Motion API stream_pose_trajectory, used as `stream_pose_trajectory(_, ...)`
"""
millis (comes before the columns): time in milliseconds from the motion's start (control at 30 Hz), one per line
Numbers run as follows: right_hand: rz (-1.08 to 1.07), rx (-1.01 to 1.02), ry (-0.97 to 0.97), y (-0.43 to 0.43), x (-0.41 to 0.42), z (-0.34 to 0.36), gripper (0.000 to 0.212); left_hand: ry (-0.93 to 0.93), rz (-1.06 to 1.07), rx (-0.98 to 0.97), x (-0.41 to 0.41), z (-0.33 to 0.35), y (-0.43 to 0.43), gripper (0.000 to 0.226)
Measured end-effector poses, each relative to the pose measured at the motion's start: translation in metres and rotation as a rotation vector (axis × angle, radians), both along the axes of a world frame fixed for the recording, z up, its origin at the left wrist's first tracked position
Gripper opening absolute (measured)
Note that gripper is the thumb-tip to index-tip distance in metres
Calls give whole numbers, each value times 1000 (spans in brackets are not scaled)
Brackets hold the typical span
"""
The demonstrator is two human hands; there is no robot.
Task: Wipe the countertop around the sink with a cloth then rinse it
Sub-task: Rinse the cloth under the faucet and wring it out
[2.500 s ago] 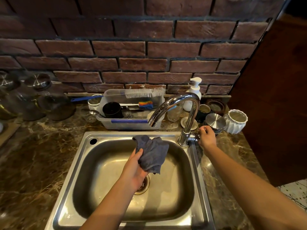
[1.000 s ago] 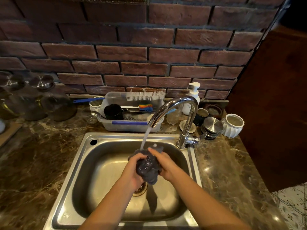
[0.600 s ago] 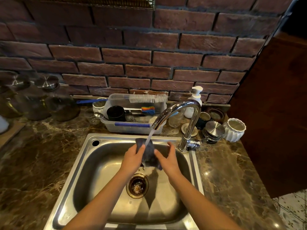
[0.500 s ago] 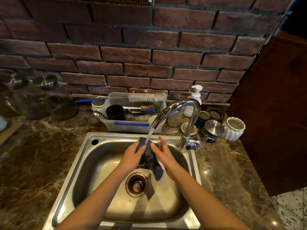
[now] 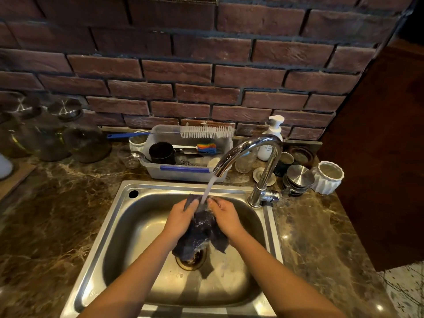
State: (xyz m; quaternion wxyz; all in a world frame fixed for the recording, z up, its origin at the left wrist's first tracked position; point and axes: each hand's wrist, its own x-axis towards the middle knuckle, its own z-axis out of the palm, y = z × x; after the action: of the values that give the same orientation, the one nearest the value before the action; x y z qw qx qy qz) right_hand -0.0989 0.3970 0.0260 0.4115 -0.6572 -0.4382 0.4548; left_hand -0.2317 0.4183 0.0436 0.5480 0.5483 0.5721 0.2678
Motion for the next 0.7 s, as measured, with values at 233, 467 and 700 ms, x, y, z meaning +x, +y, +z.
stream_pose_trajectory(233,34,129,-43,-11,4,13,18,-334,101,-448,-2,7,-23,61)
stream_pose_trajectory(467,110,164,-10,-34,-1,8,20,-532,410,-583,9,5,-18,35)
stream_pose_trajectory(700,-71,-276,529,-4,23,-4,64,-355,130,-468,-6,15,-4,23)
